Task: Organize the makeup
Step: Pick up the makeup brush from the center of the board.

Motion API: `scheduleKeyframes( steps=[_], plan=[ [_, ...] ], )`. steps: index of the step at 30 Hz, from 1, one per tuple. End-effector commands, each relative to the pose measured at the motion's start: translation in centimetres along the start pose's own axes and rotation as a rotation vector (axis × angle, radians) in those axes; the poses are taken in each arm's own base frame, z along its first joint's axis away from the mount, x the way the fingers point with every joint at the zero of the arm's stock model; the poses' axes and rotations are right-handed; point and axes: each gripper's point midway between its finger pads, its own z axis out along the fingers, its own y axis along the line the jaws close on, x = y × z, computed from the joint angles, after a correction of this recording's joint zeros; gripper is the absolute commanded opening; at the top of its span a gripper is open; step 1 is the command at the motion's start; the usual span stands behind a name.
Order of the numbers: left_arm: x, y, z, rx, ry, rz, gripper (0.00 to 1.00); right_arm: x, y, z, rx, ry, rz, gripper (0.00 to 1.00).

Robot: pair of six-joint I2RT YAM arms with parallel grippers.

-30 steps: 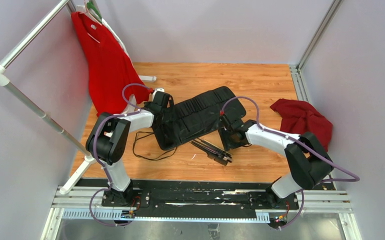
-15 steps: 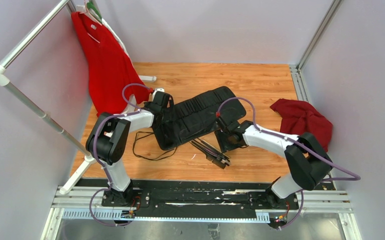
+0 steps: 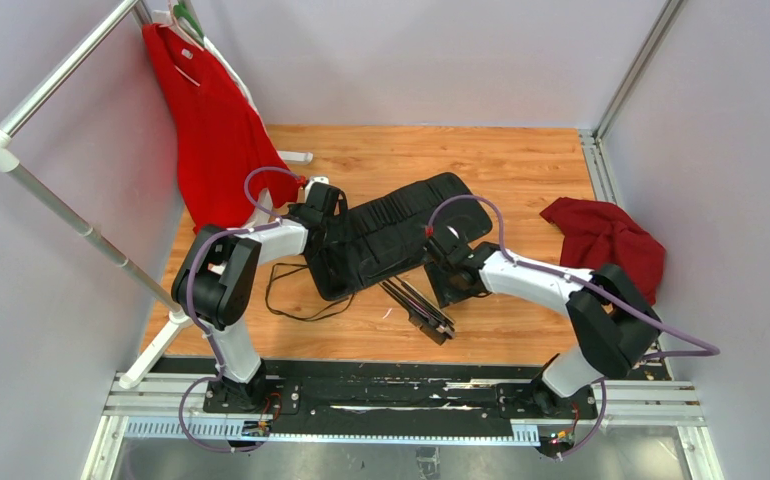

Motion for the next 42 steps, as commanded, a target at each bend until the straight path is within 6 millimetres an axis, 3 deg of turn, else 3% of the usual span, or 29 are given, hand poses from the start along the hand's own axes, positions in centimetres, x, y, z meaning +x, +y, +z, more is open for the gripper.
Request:
scheduleKeyframes(
  steps=[1,5,11,24,42],
  plan=[
    [1.4,0.4,0.7,-0.008,0.047,0.01,0.98,-3.1,-0.4,-2.4,0.036,-0.094,-0.033,0.55],
    [1.4,0.3,0.7,-0.008,0.049,0.012,0.98,-4.9,-0.1,-3.6,0.023,-0.146,-0.057,0.55],
    [1.3,0.2,0.9,-0.007,0.057,0.011,0.98,-5.7,0.8,-3.6,-0.001,-0.148,-0.095,0.55],
    [1.1,0.0,1.1,-0.002,0.059,0.014,0.98,-8.1,1.8,0.1,0.035,-0.125,-0.121,0.55],
    [1.4,0.7,0.8,-0.007,0.063,-0.002,0.98,-10.6,0.9,3.9,0.024,-0.105,-0.07,0.55]
  ],
)
